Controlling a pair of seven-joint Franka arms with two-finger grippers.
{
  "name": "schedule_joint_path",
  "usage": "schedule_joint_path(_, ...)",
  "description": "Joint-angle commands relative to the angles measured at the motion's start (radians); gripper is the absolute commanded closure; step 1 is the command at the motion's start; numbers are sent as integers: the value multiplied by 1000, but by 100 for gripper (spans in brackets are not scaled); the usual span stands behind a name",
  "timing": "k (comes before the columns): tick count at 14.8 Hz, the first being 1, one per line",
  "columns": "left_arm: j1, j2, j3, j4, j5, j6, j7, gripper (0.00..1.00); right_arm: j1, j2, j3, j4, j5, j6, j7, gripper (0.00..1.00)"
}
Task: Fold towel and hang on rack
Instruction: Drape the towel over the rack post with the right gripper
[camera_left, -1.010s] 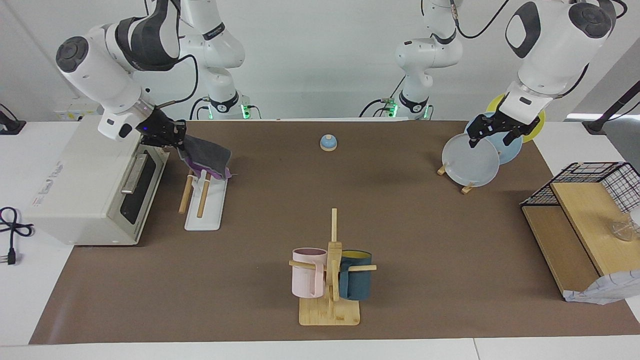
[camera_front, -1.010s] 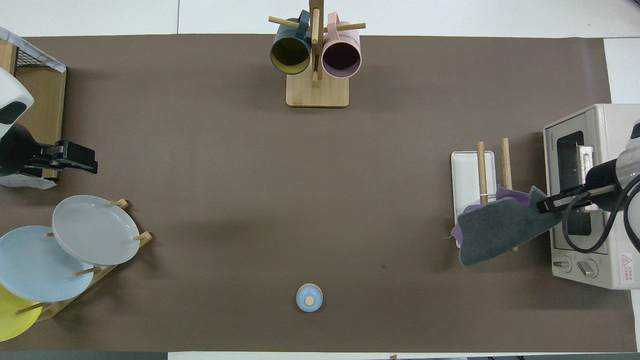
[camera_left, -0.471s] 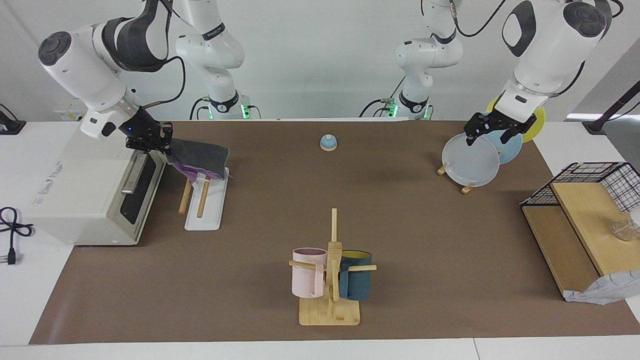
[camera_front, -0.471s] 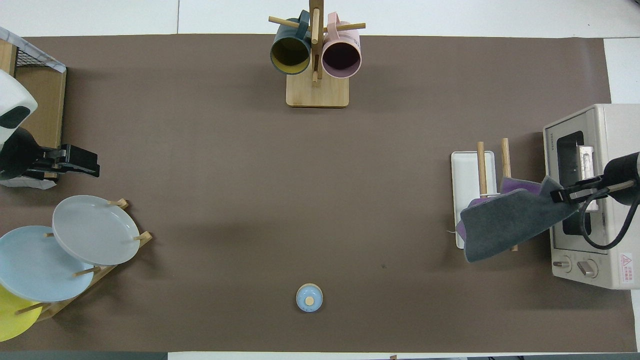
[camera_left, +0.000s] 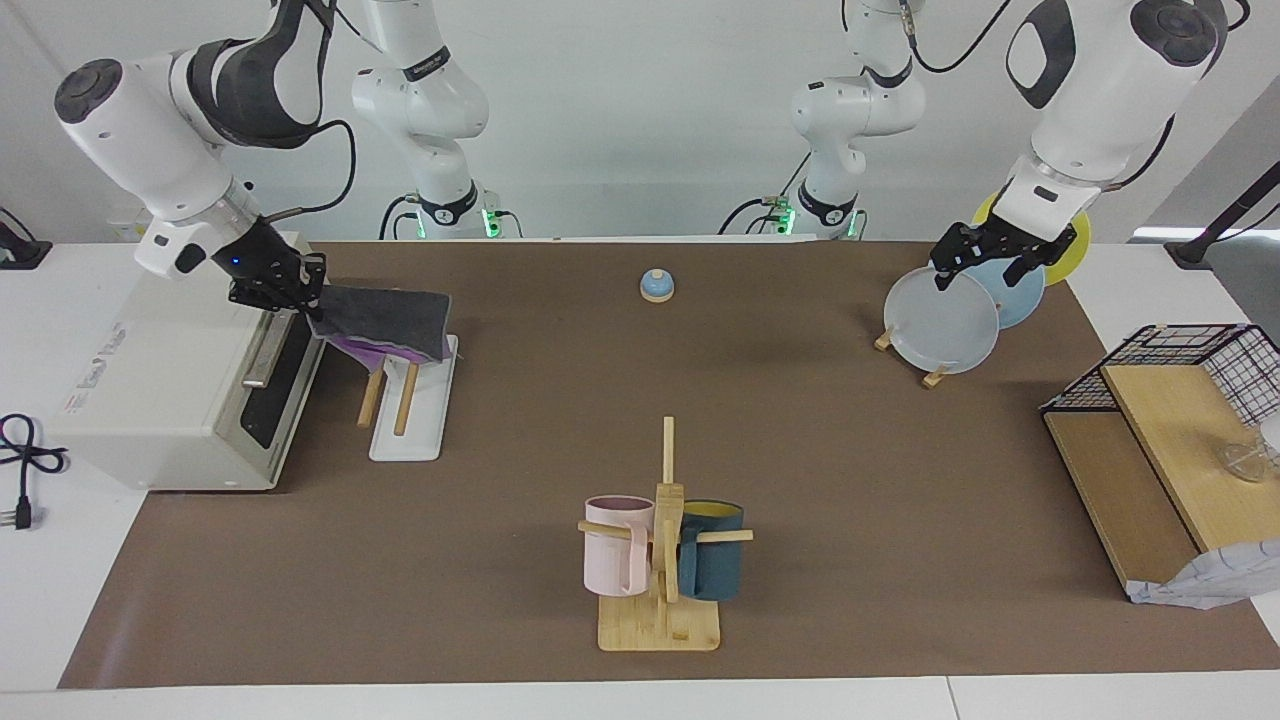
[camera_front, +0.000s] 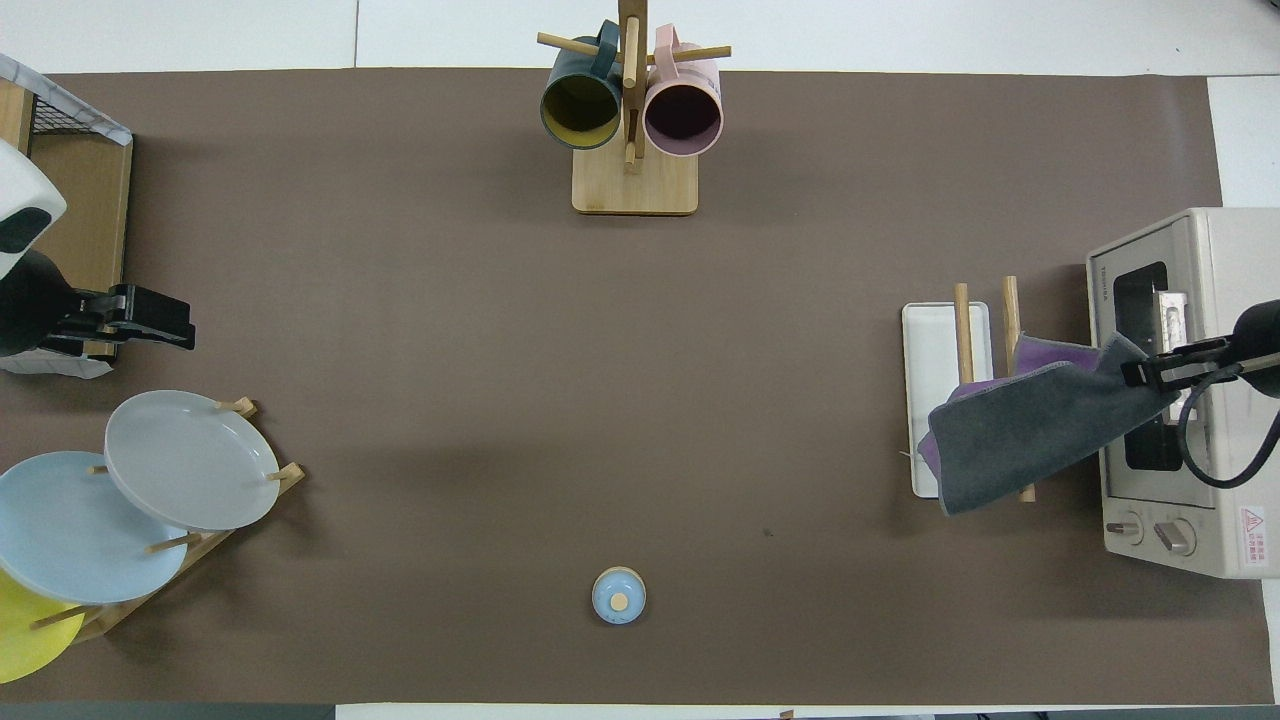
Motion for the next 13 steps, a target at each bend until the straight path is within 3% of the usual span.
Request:
schedule_joint_path(1,-13,-15,16,-13,21,5,9,0,-32,7,12,6,3,14,-19,100)
schedule_joint_path(10,-5,-17,18,-16,21,-1,3,0,-32,5,12,2,-35,2,-19,100)
schedule_joint_path(13,-7,-17,18,-16,21,-1,3,0,-33,5,12,0,-35,2,-19,53)
